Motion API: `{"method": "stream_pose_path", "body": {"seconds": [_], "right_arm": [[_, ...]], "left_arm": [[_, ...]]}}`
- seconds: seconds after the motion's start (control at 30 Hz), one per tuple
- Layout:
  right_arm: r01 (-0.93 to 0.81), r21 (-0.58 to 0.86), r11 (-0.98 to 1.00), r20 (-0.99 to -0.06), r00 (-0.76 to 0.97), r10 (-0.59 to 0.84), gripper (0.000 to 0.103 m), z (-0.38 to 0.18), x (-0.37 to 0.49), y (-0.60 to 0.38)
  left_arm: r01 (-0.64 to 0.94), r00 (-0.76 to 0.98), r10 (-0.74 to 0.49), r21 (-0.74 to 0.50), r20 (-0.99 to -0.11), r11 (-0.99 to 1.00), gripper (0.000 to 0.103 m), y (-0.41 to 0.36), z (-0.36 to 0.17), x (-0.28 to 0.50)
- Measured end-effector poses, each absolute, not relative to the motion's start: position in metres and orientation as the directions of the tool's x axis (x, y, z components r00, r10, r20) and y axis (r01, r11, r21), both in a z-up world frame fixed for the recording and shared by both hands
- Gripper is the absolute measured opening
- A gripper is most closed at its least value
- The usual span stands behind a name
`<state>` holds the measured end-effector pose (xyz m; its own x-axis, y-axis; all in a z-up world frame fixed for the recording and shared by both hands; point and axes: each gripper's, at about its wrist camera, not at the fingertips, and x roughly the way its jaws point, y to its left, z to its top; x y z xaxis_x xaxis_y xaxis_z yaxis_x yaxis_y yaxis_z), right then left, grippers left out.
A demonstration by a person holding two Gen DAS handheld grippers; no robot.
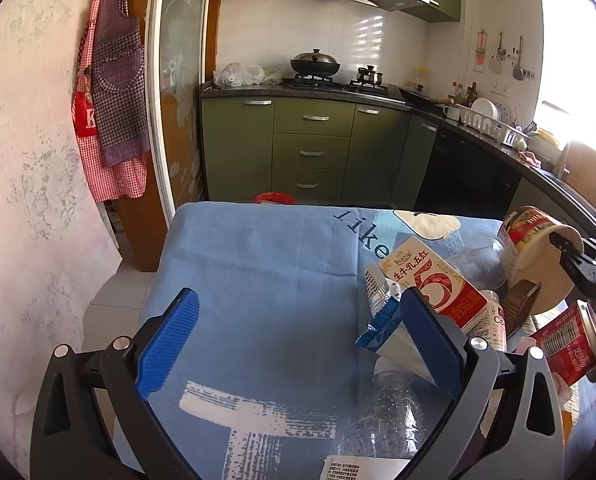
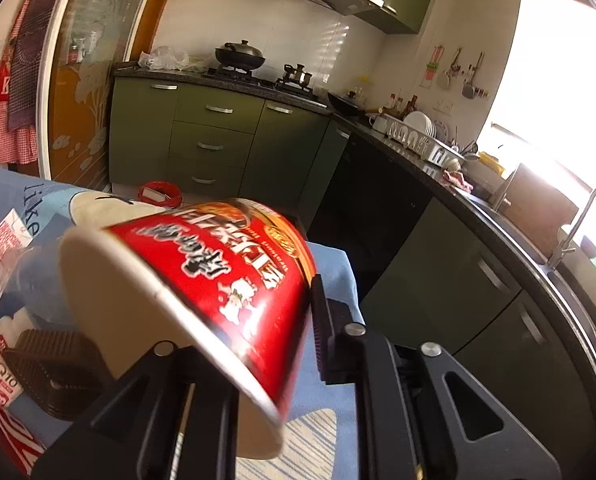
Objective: Collect trash
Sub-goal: 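Grasp the red-and-white paper noodle cup with the right tool, then carry the noodle cup over the yellow-rimmed bin and open the right tool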
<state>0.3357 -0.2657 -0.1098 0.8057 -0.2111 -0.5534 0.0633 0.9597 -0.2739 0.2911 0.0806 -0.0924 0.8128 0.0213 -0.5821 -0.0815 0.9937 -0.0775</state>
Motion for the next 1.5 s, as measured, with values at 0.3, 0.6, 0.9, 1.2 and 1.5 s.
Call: {"method": "stream_pose_path", "body": {"seconds": [0.3,0.6,0.9,1.2,1.5], "right_arm": [[0.128,0.152,0.98,-0.784,0.619,0.041,0.002,-0.087,0.36,-0.37],[0.278,0.206,0.938,-0.922,0.376,0.091,0.002,-0.069,0.277,-0.49],[0.418,0.128,0.899,-0.991,0.099,0.095,0.002,-0.134,0.212,-0.576],[0.437,0.099,0.894,-0.99,-0.045,0.131,0.005,-0.206,0.221,-0.587],[0.42,0.079,0.904,-0.996,0.064,0.057,0.024,-0.17,0.217,-0.582]], "left_arm": [[-0.061,0.809,-0.001,-0.086,-0.588,0.994,0.099,0.077,-0.096,0.287],[-0.065,0.823,-0.013,-0.117,-0.568,0.991,0.099,0.083,-0.09,0.28],[-0.033,0.848,-0.02,-0.09,-0.529,0.995,0.099,0.072,-0.083,0.27],[-0.022,0.854,-0.017,-0.069,-0.52,0.997,0.099,0.068,-0.081,0.267],[-0.007,0.852,-0.017,-0.044,-0.523,0.999,0.099,0.061,-0.082,0.267]]}}
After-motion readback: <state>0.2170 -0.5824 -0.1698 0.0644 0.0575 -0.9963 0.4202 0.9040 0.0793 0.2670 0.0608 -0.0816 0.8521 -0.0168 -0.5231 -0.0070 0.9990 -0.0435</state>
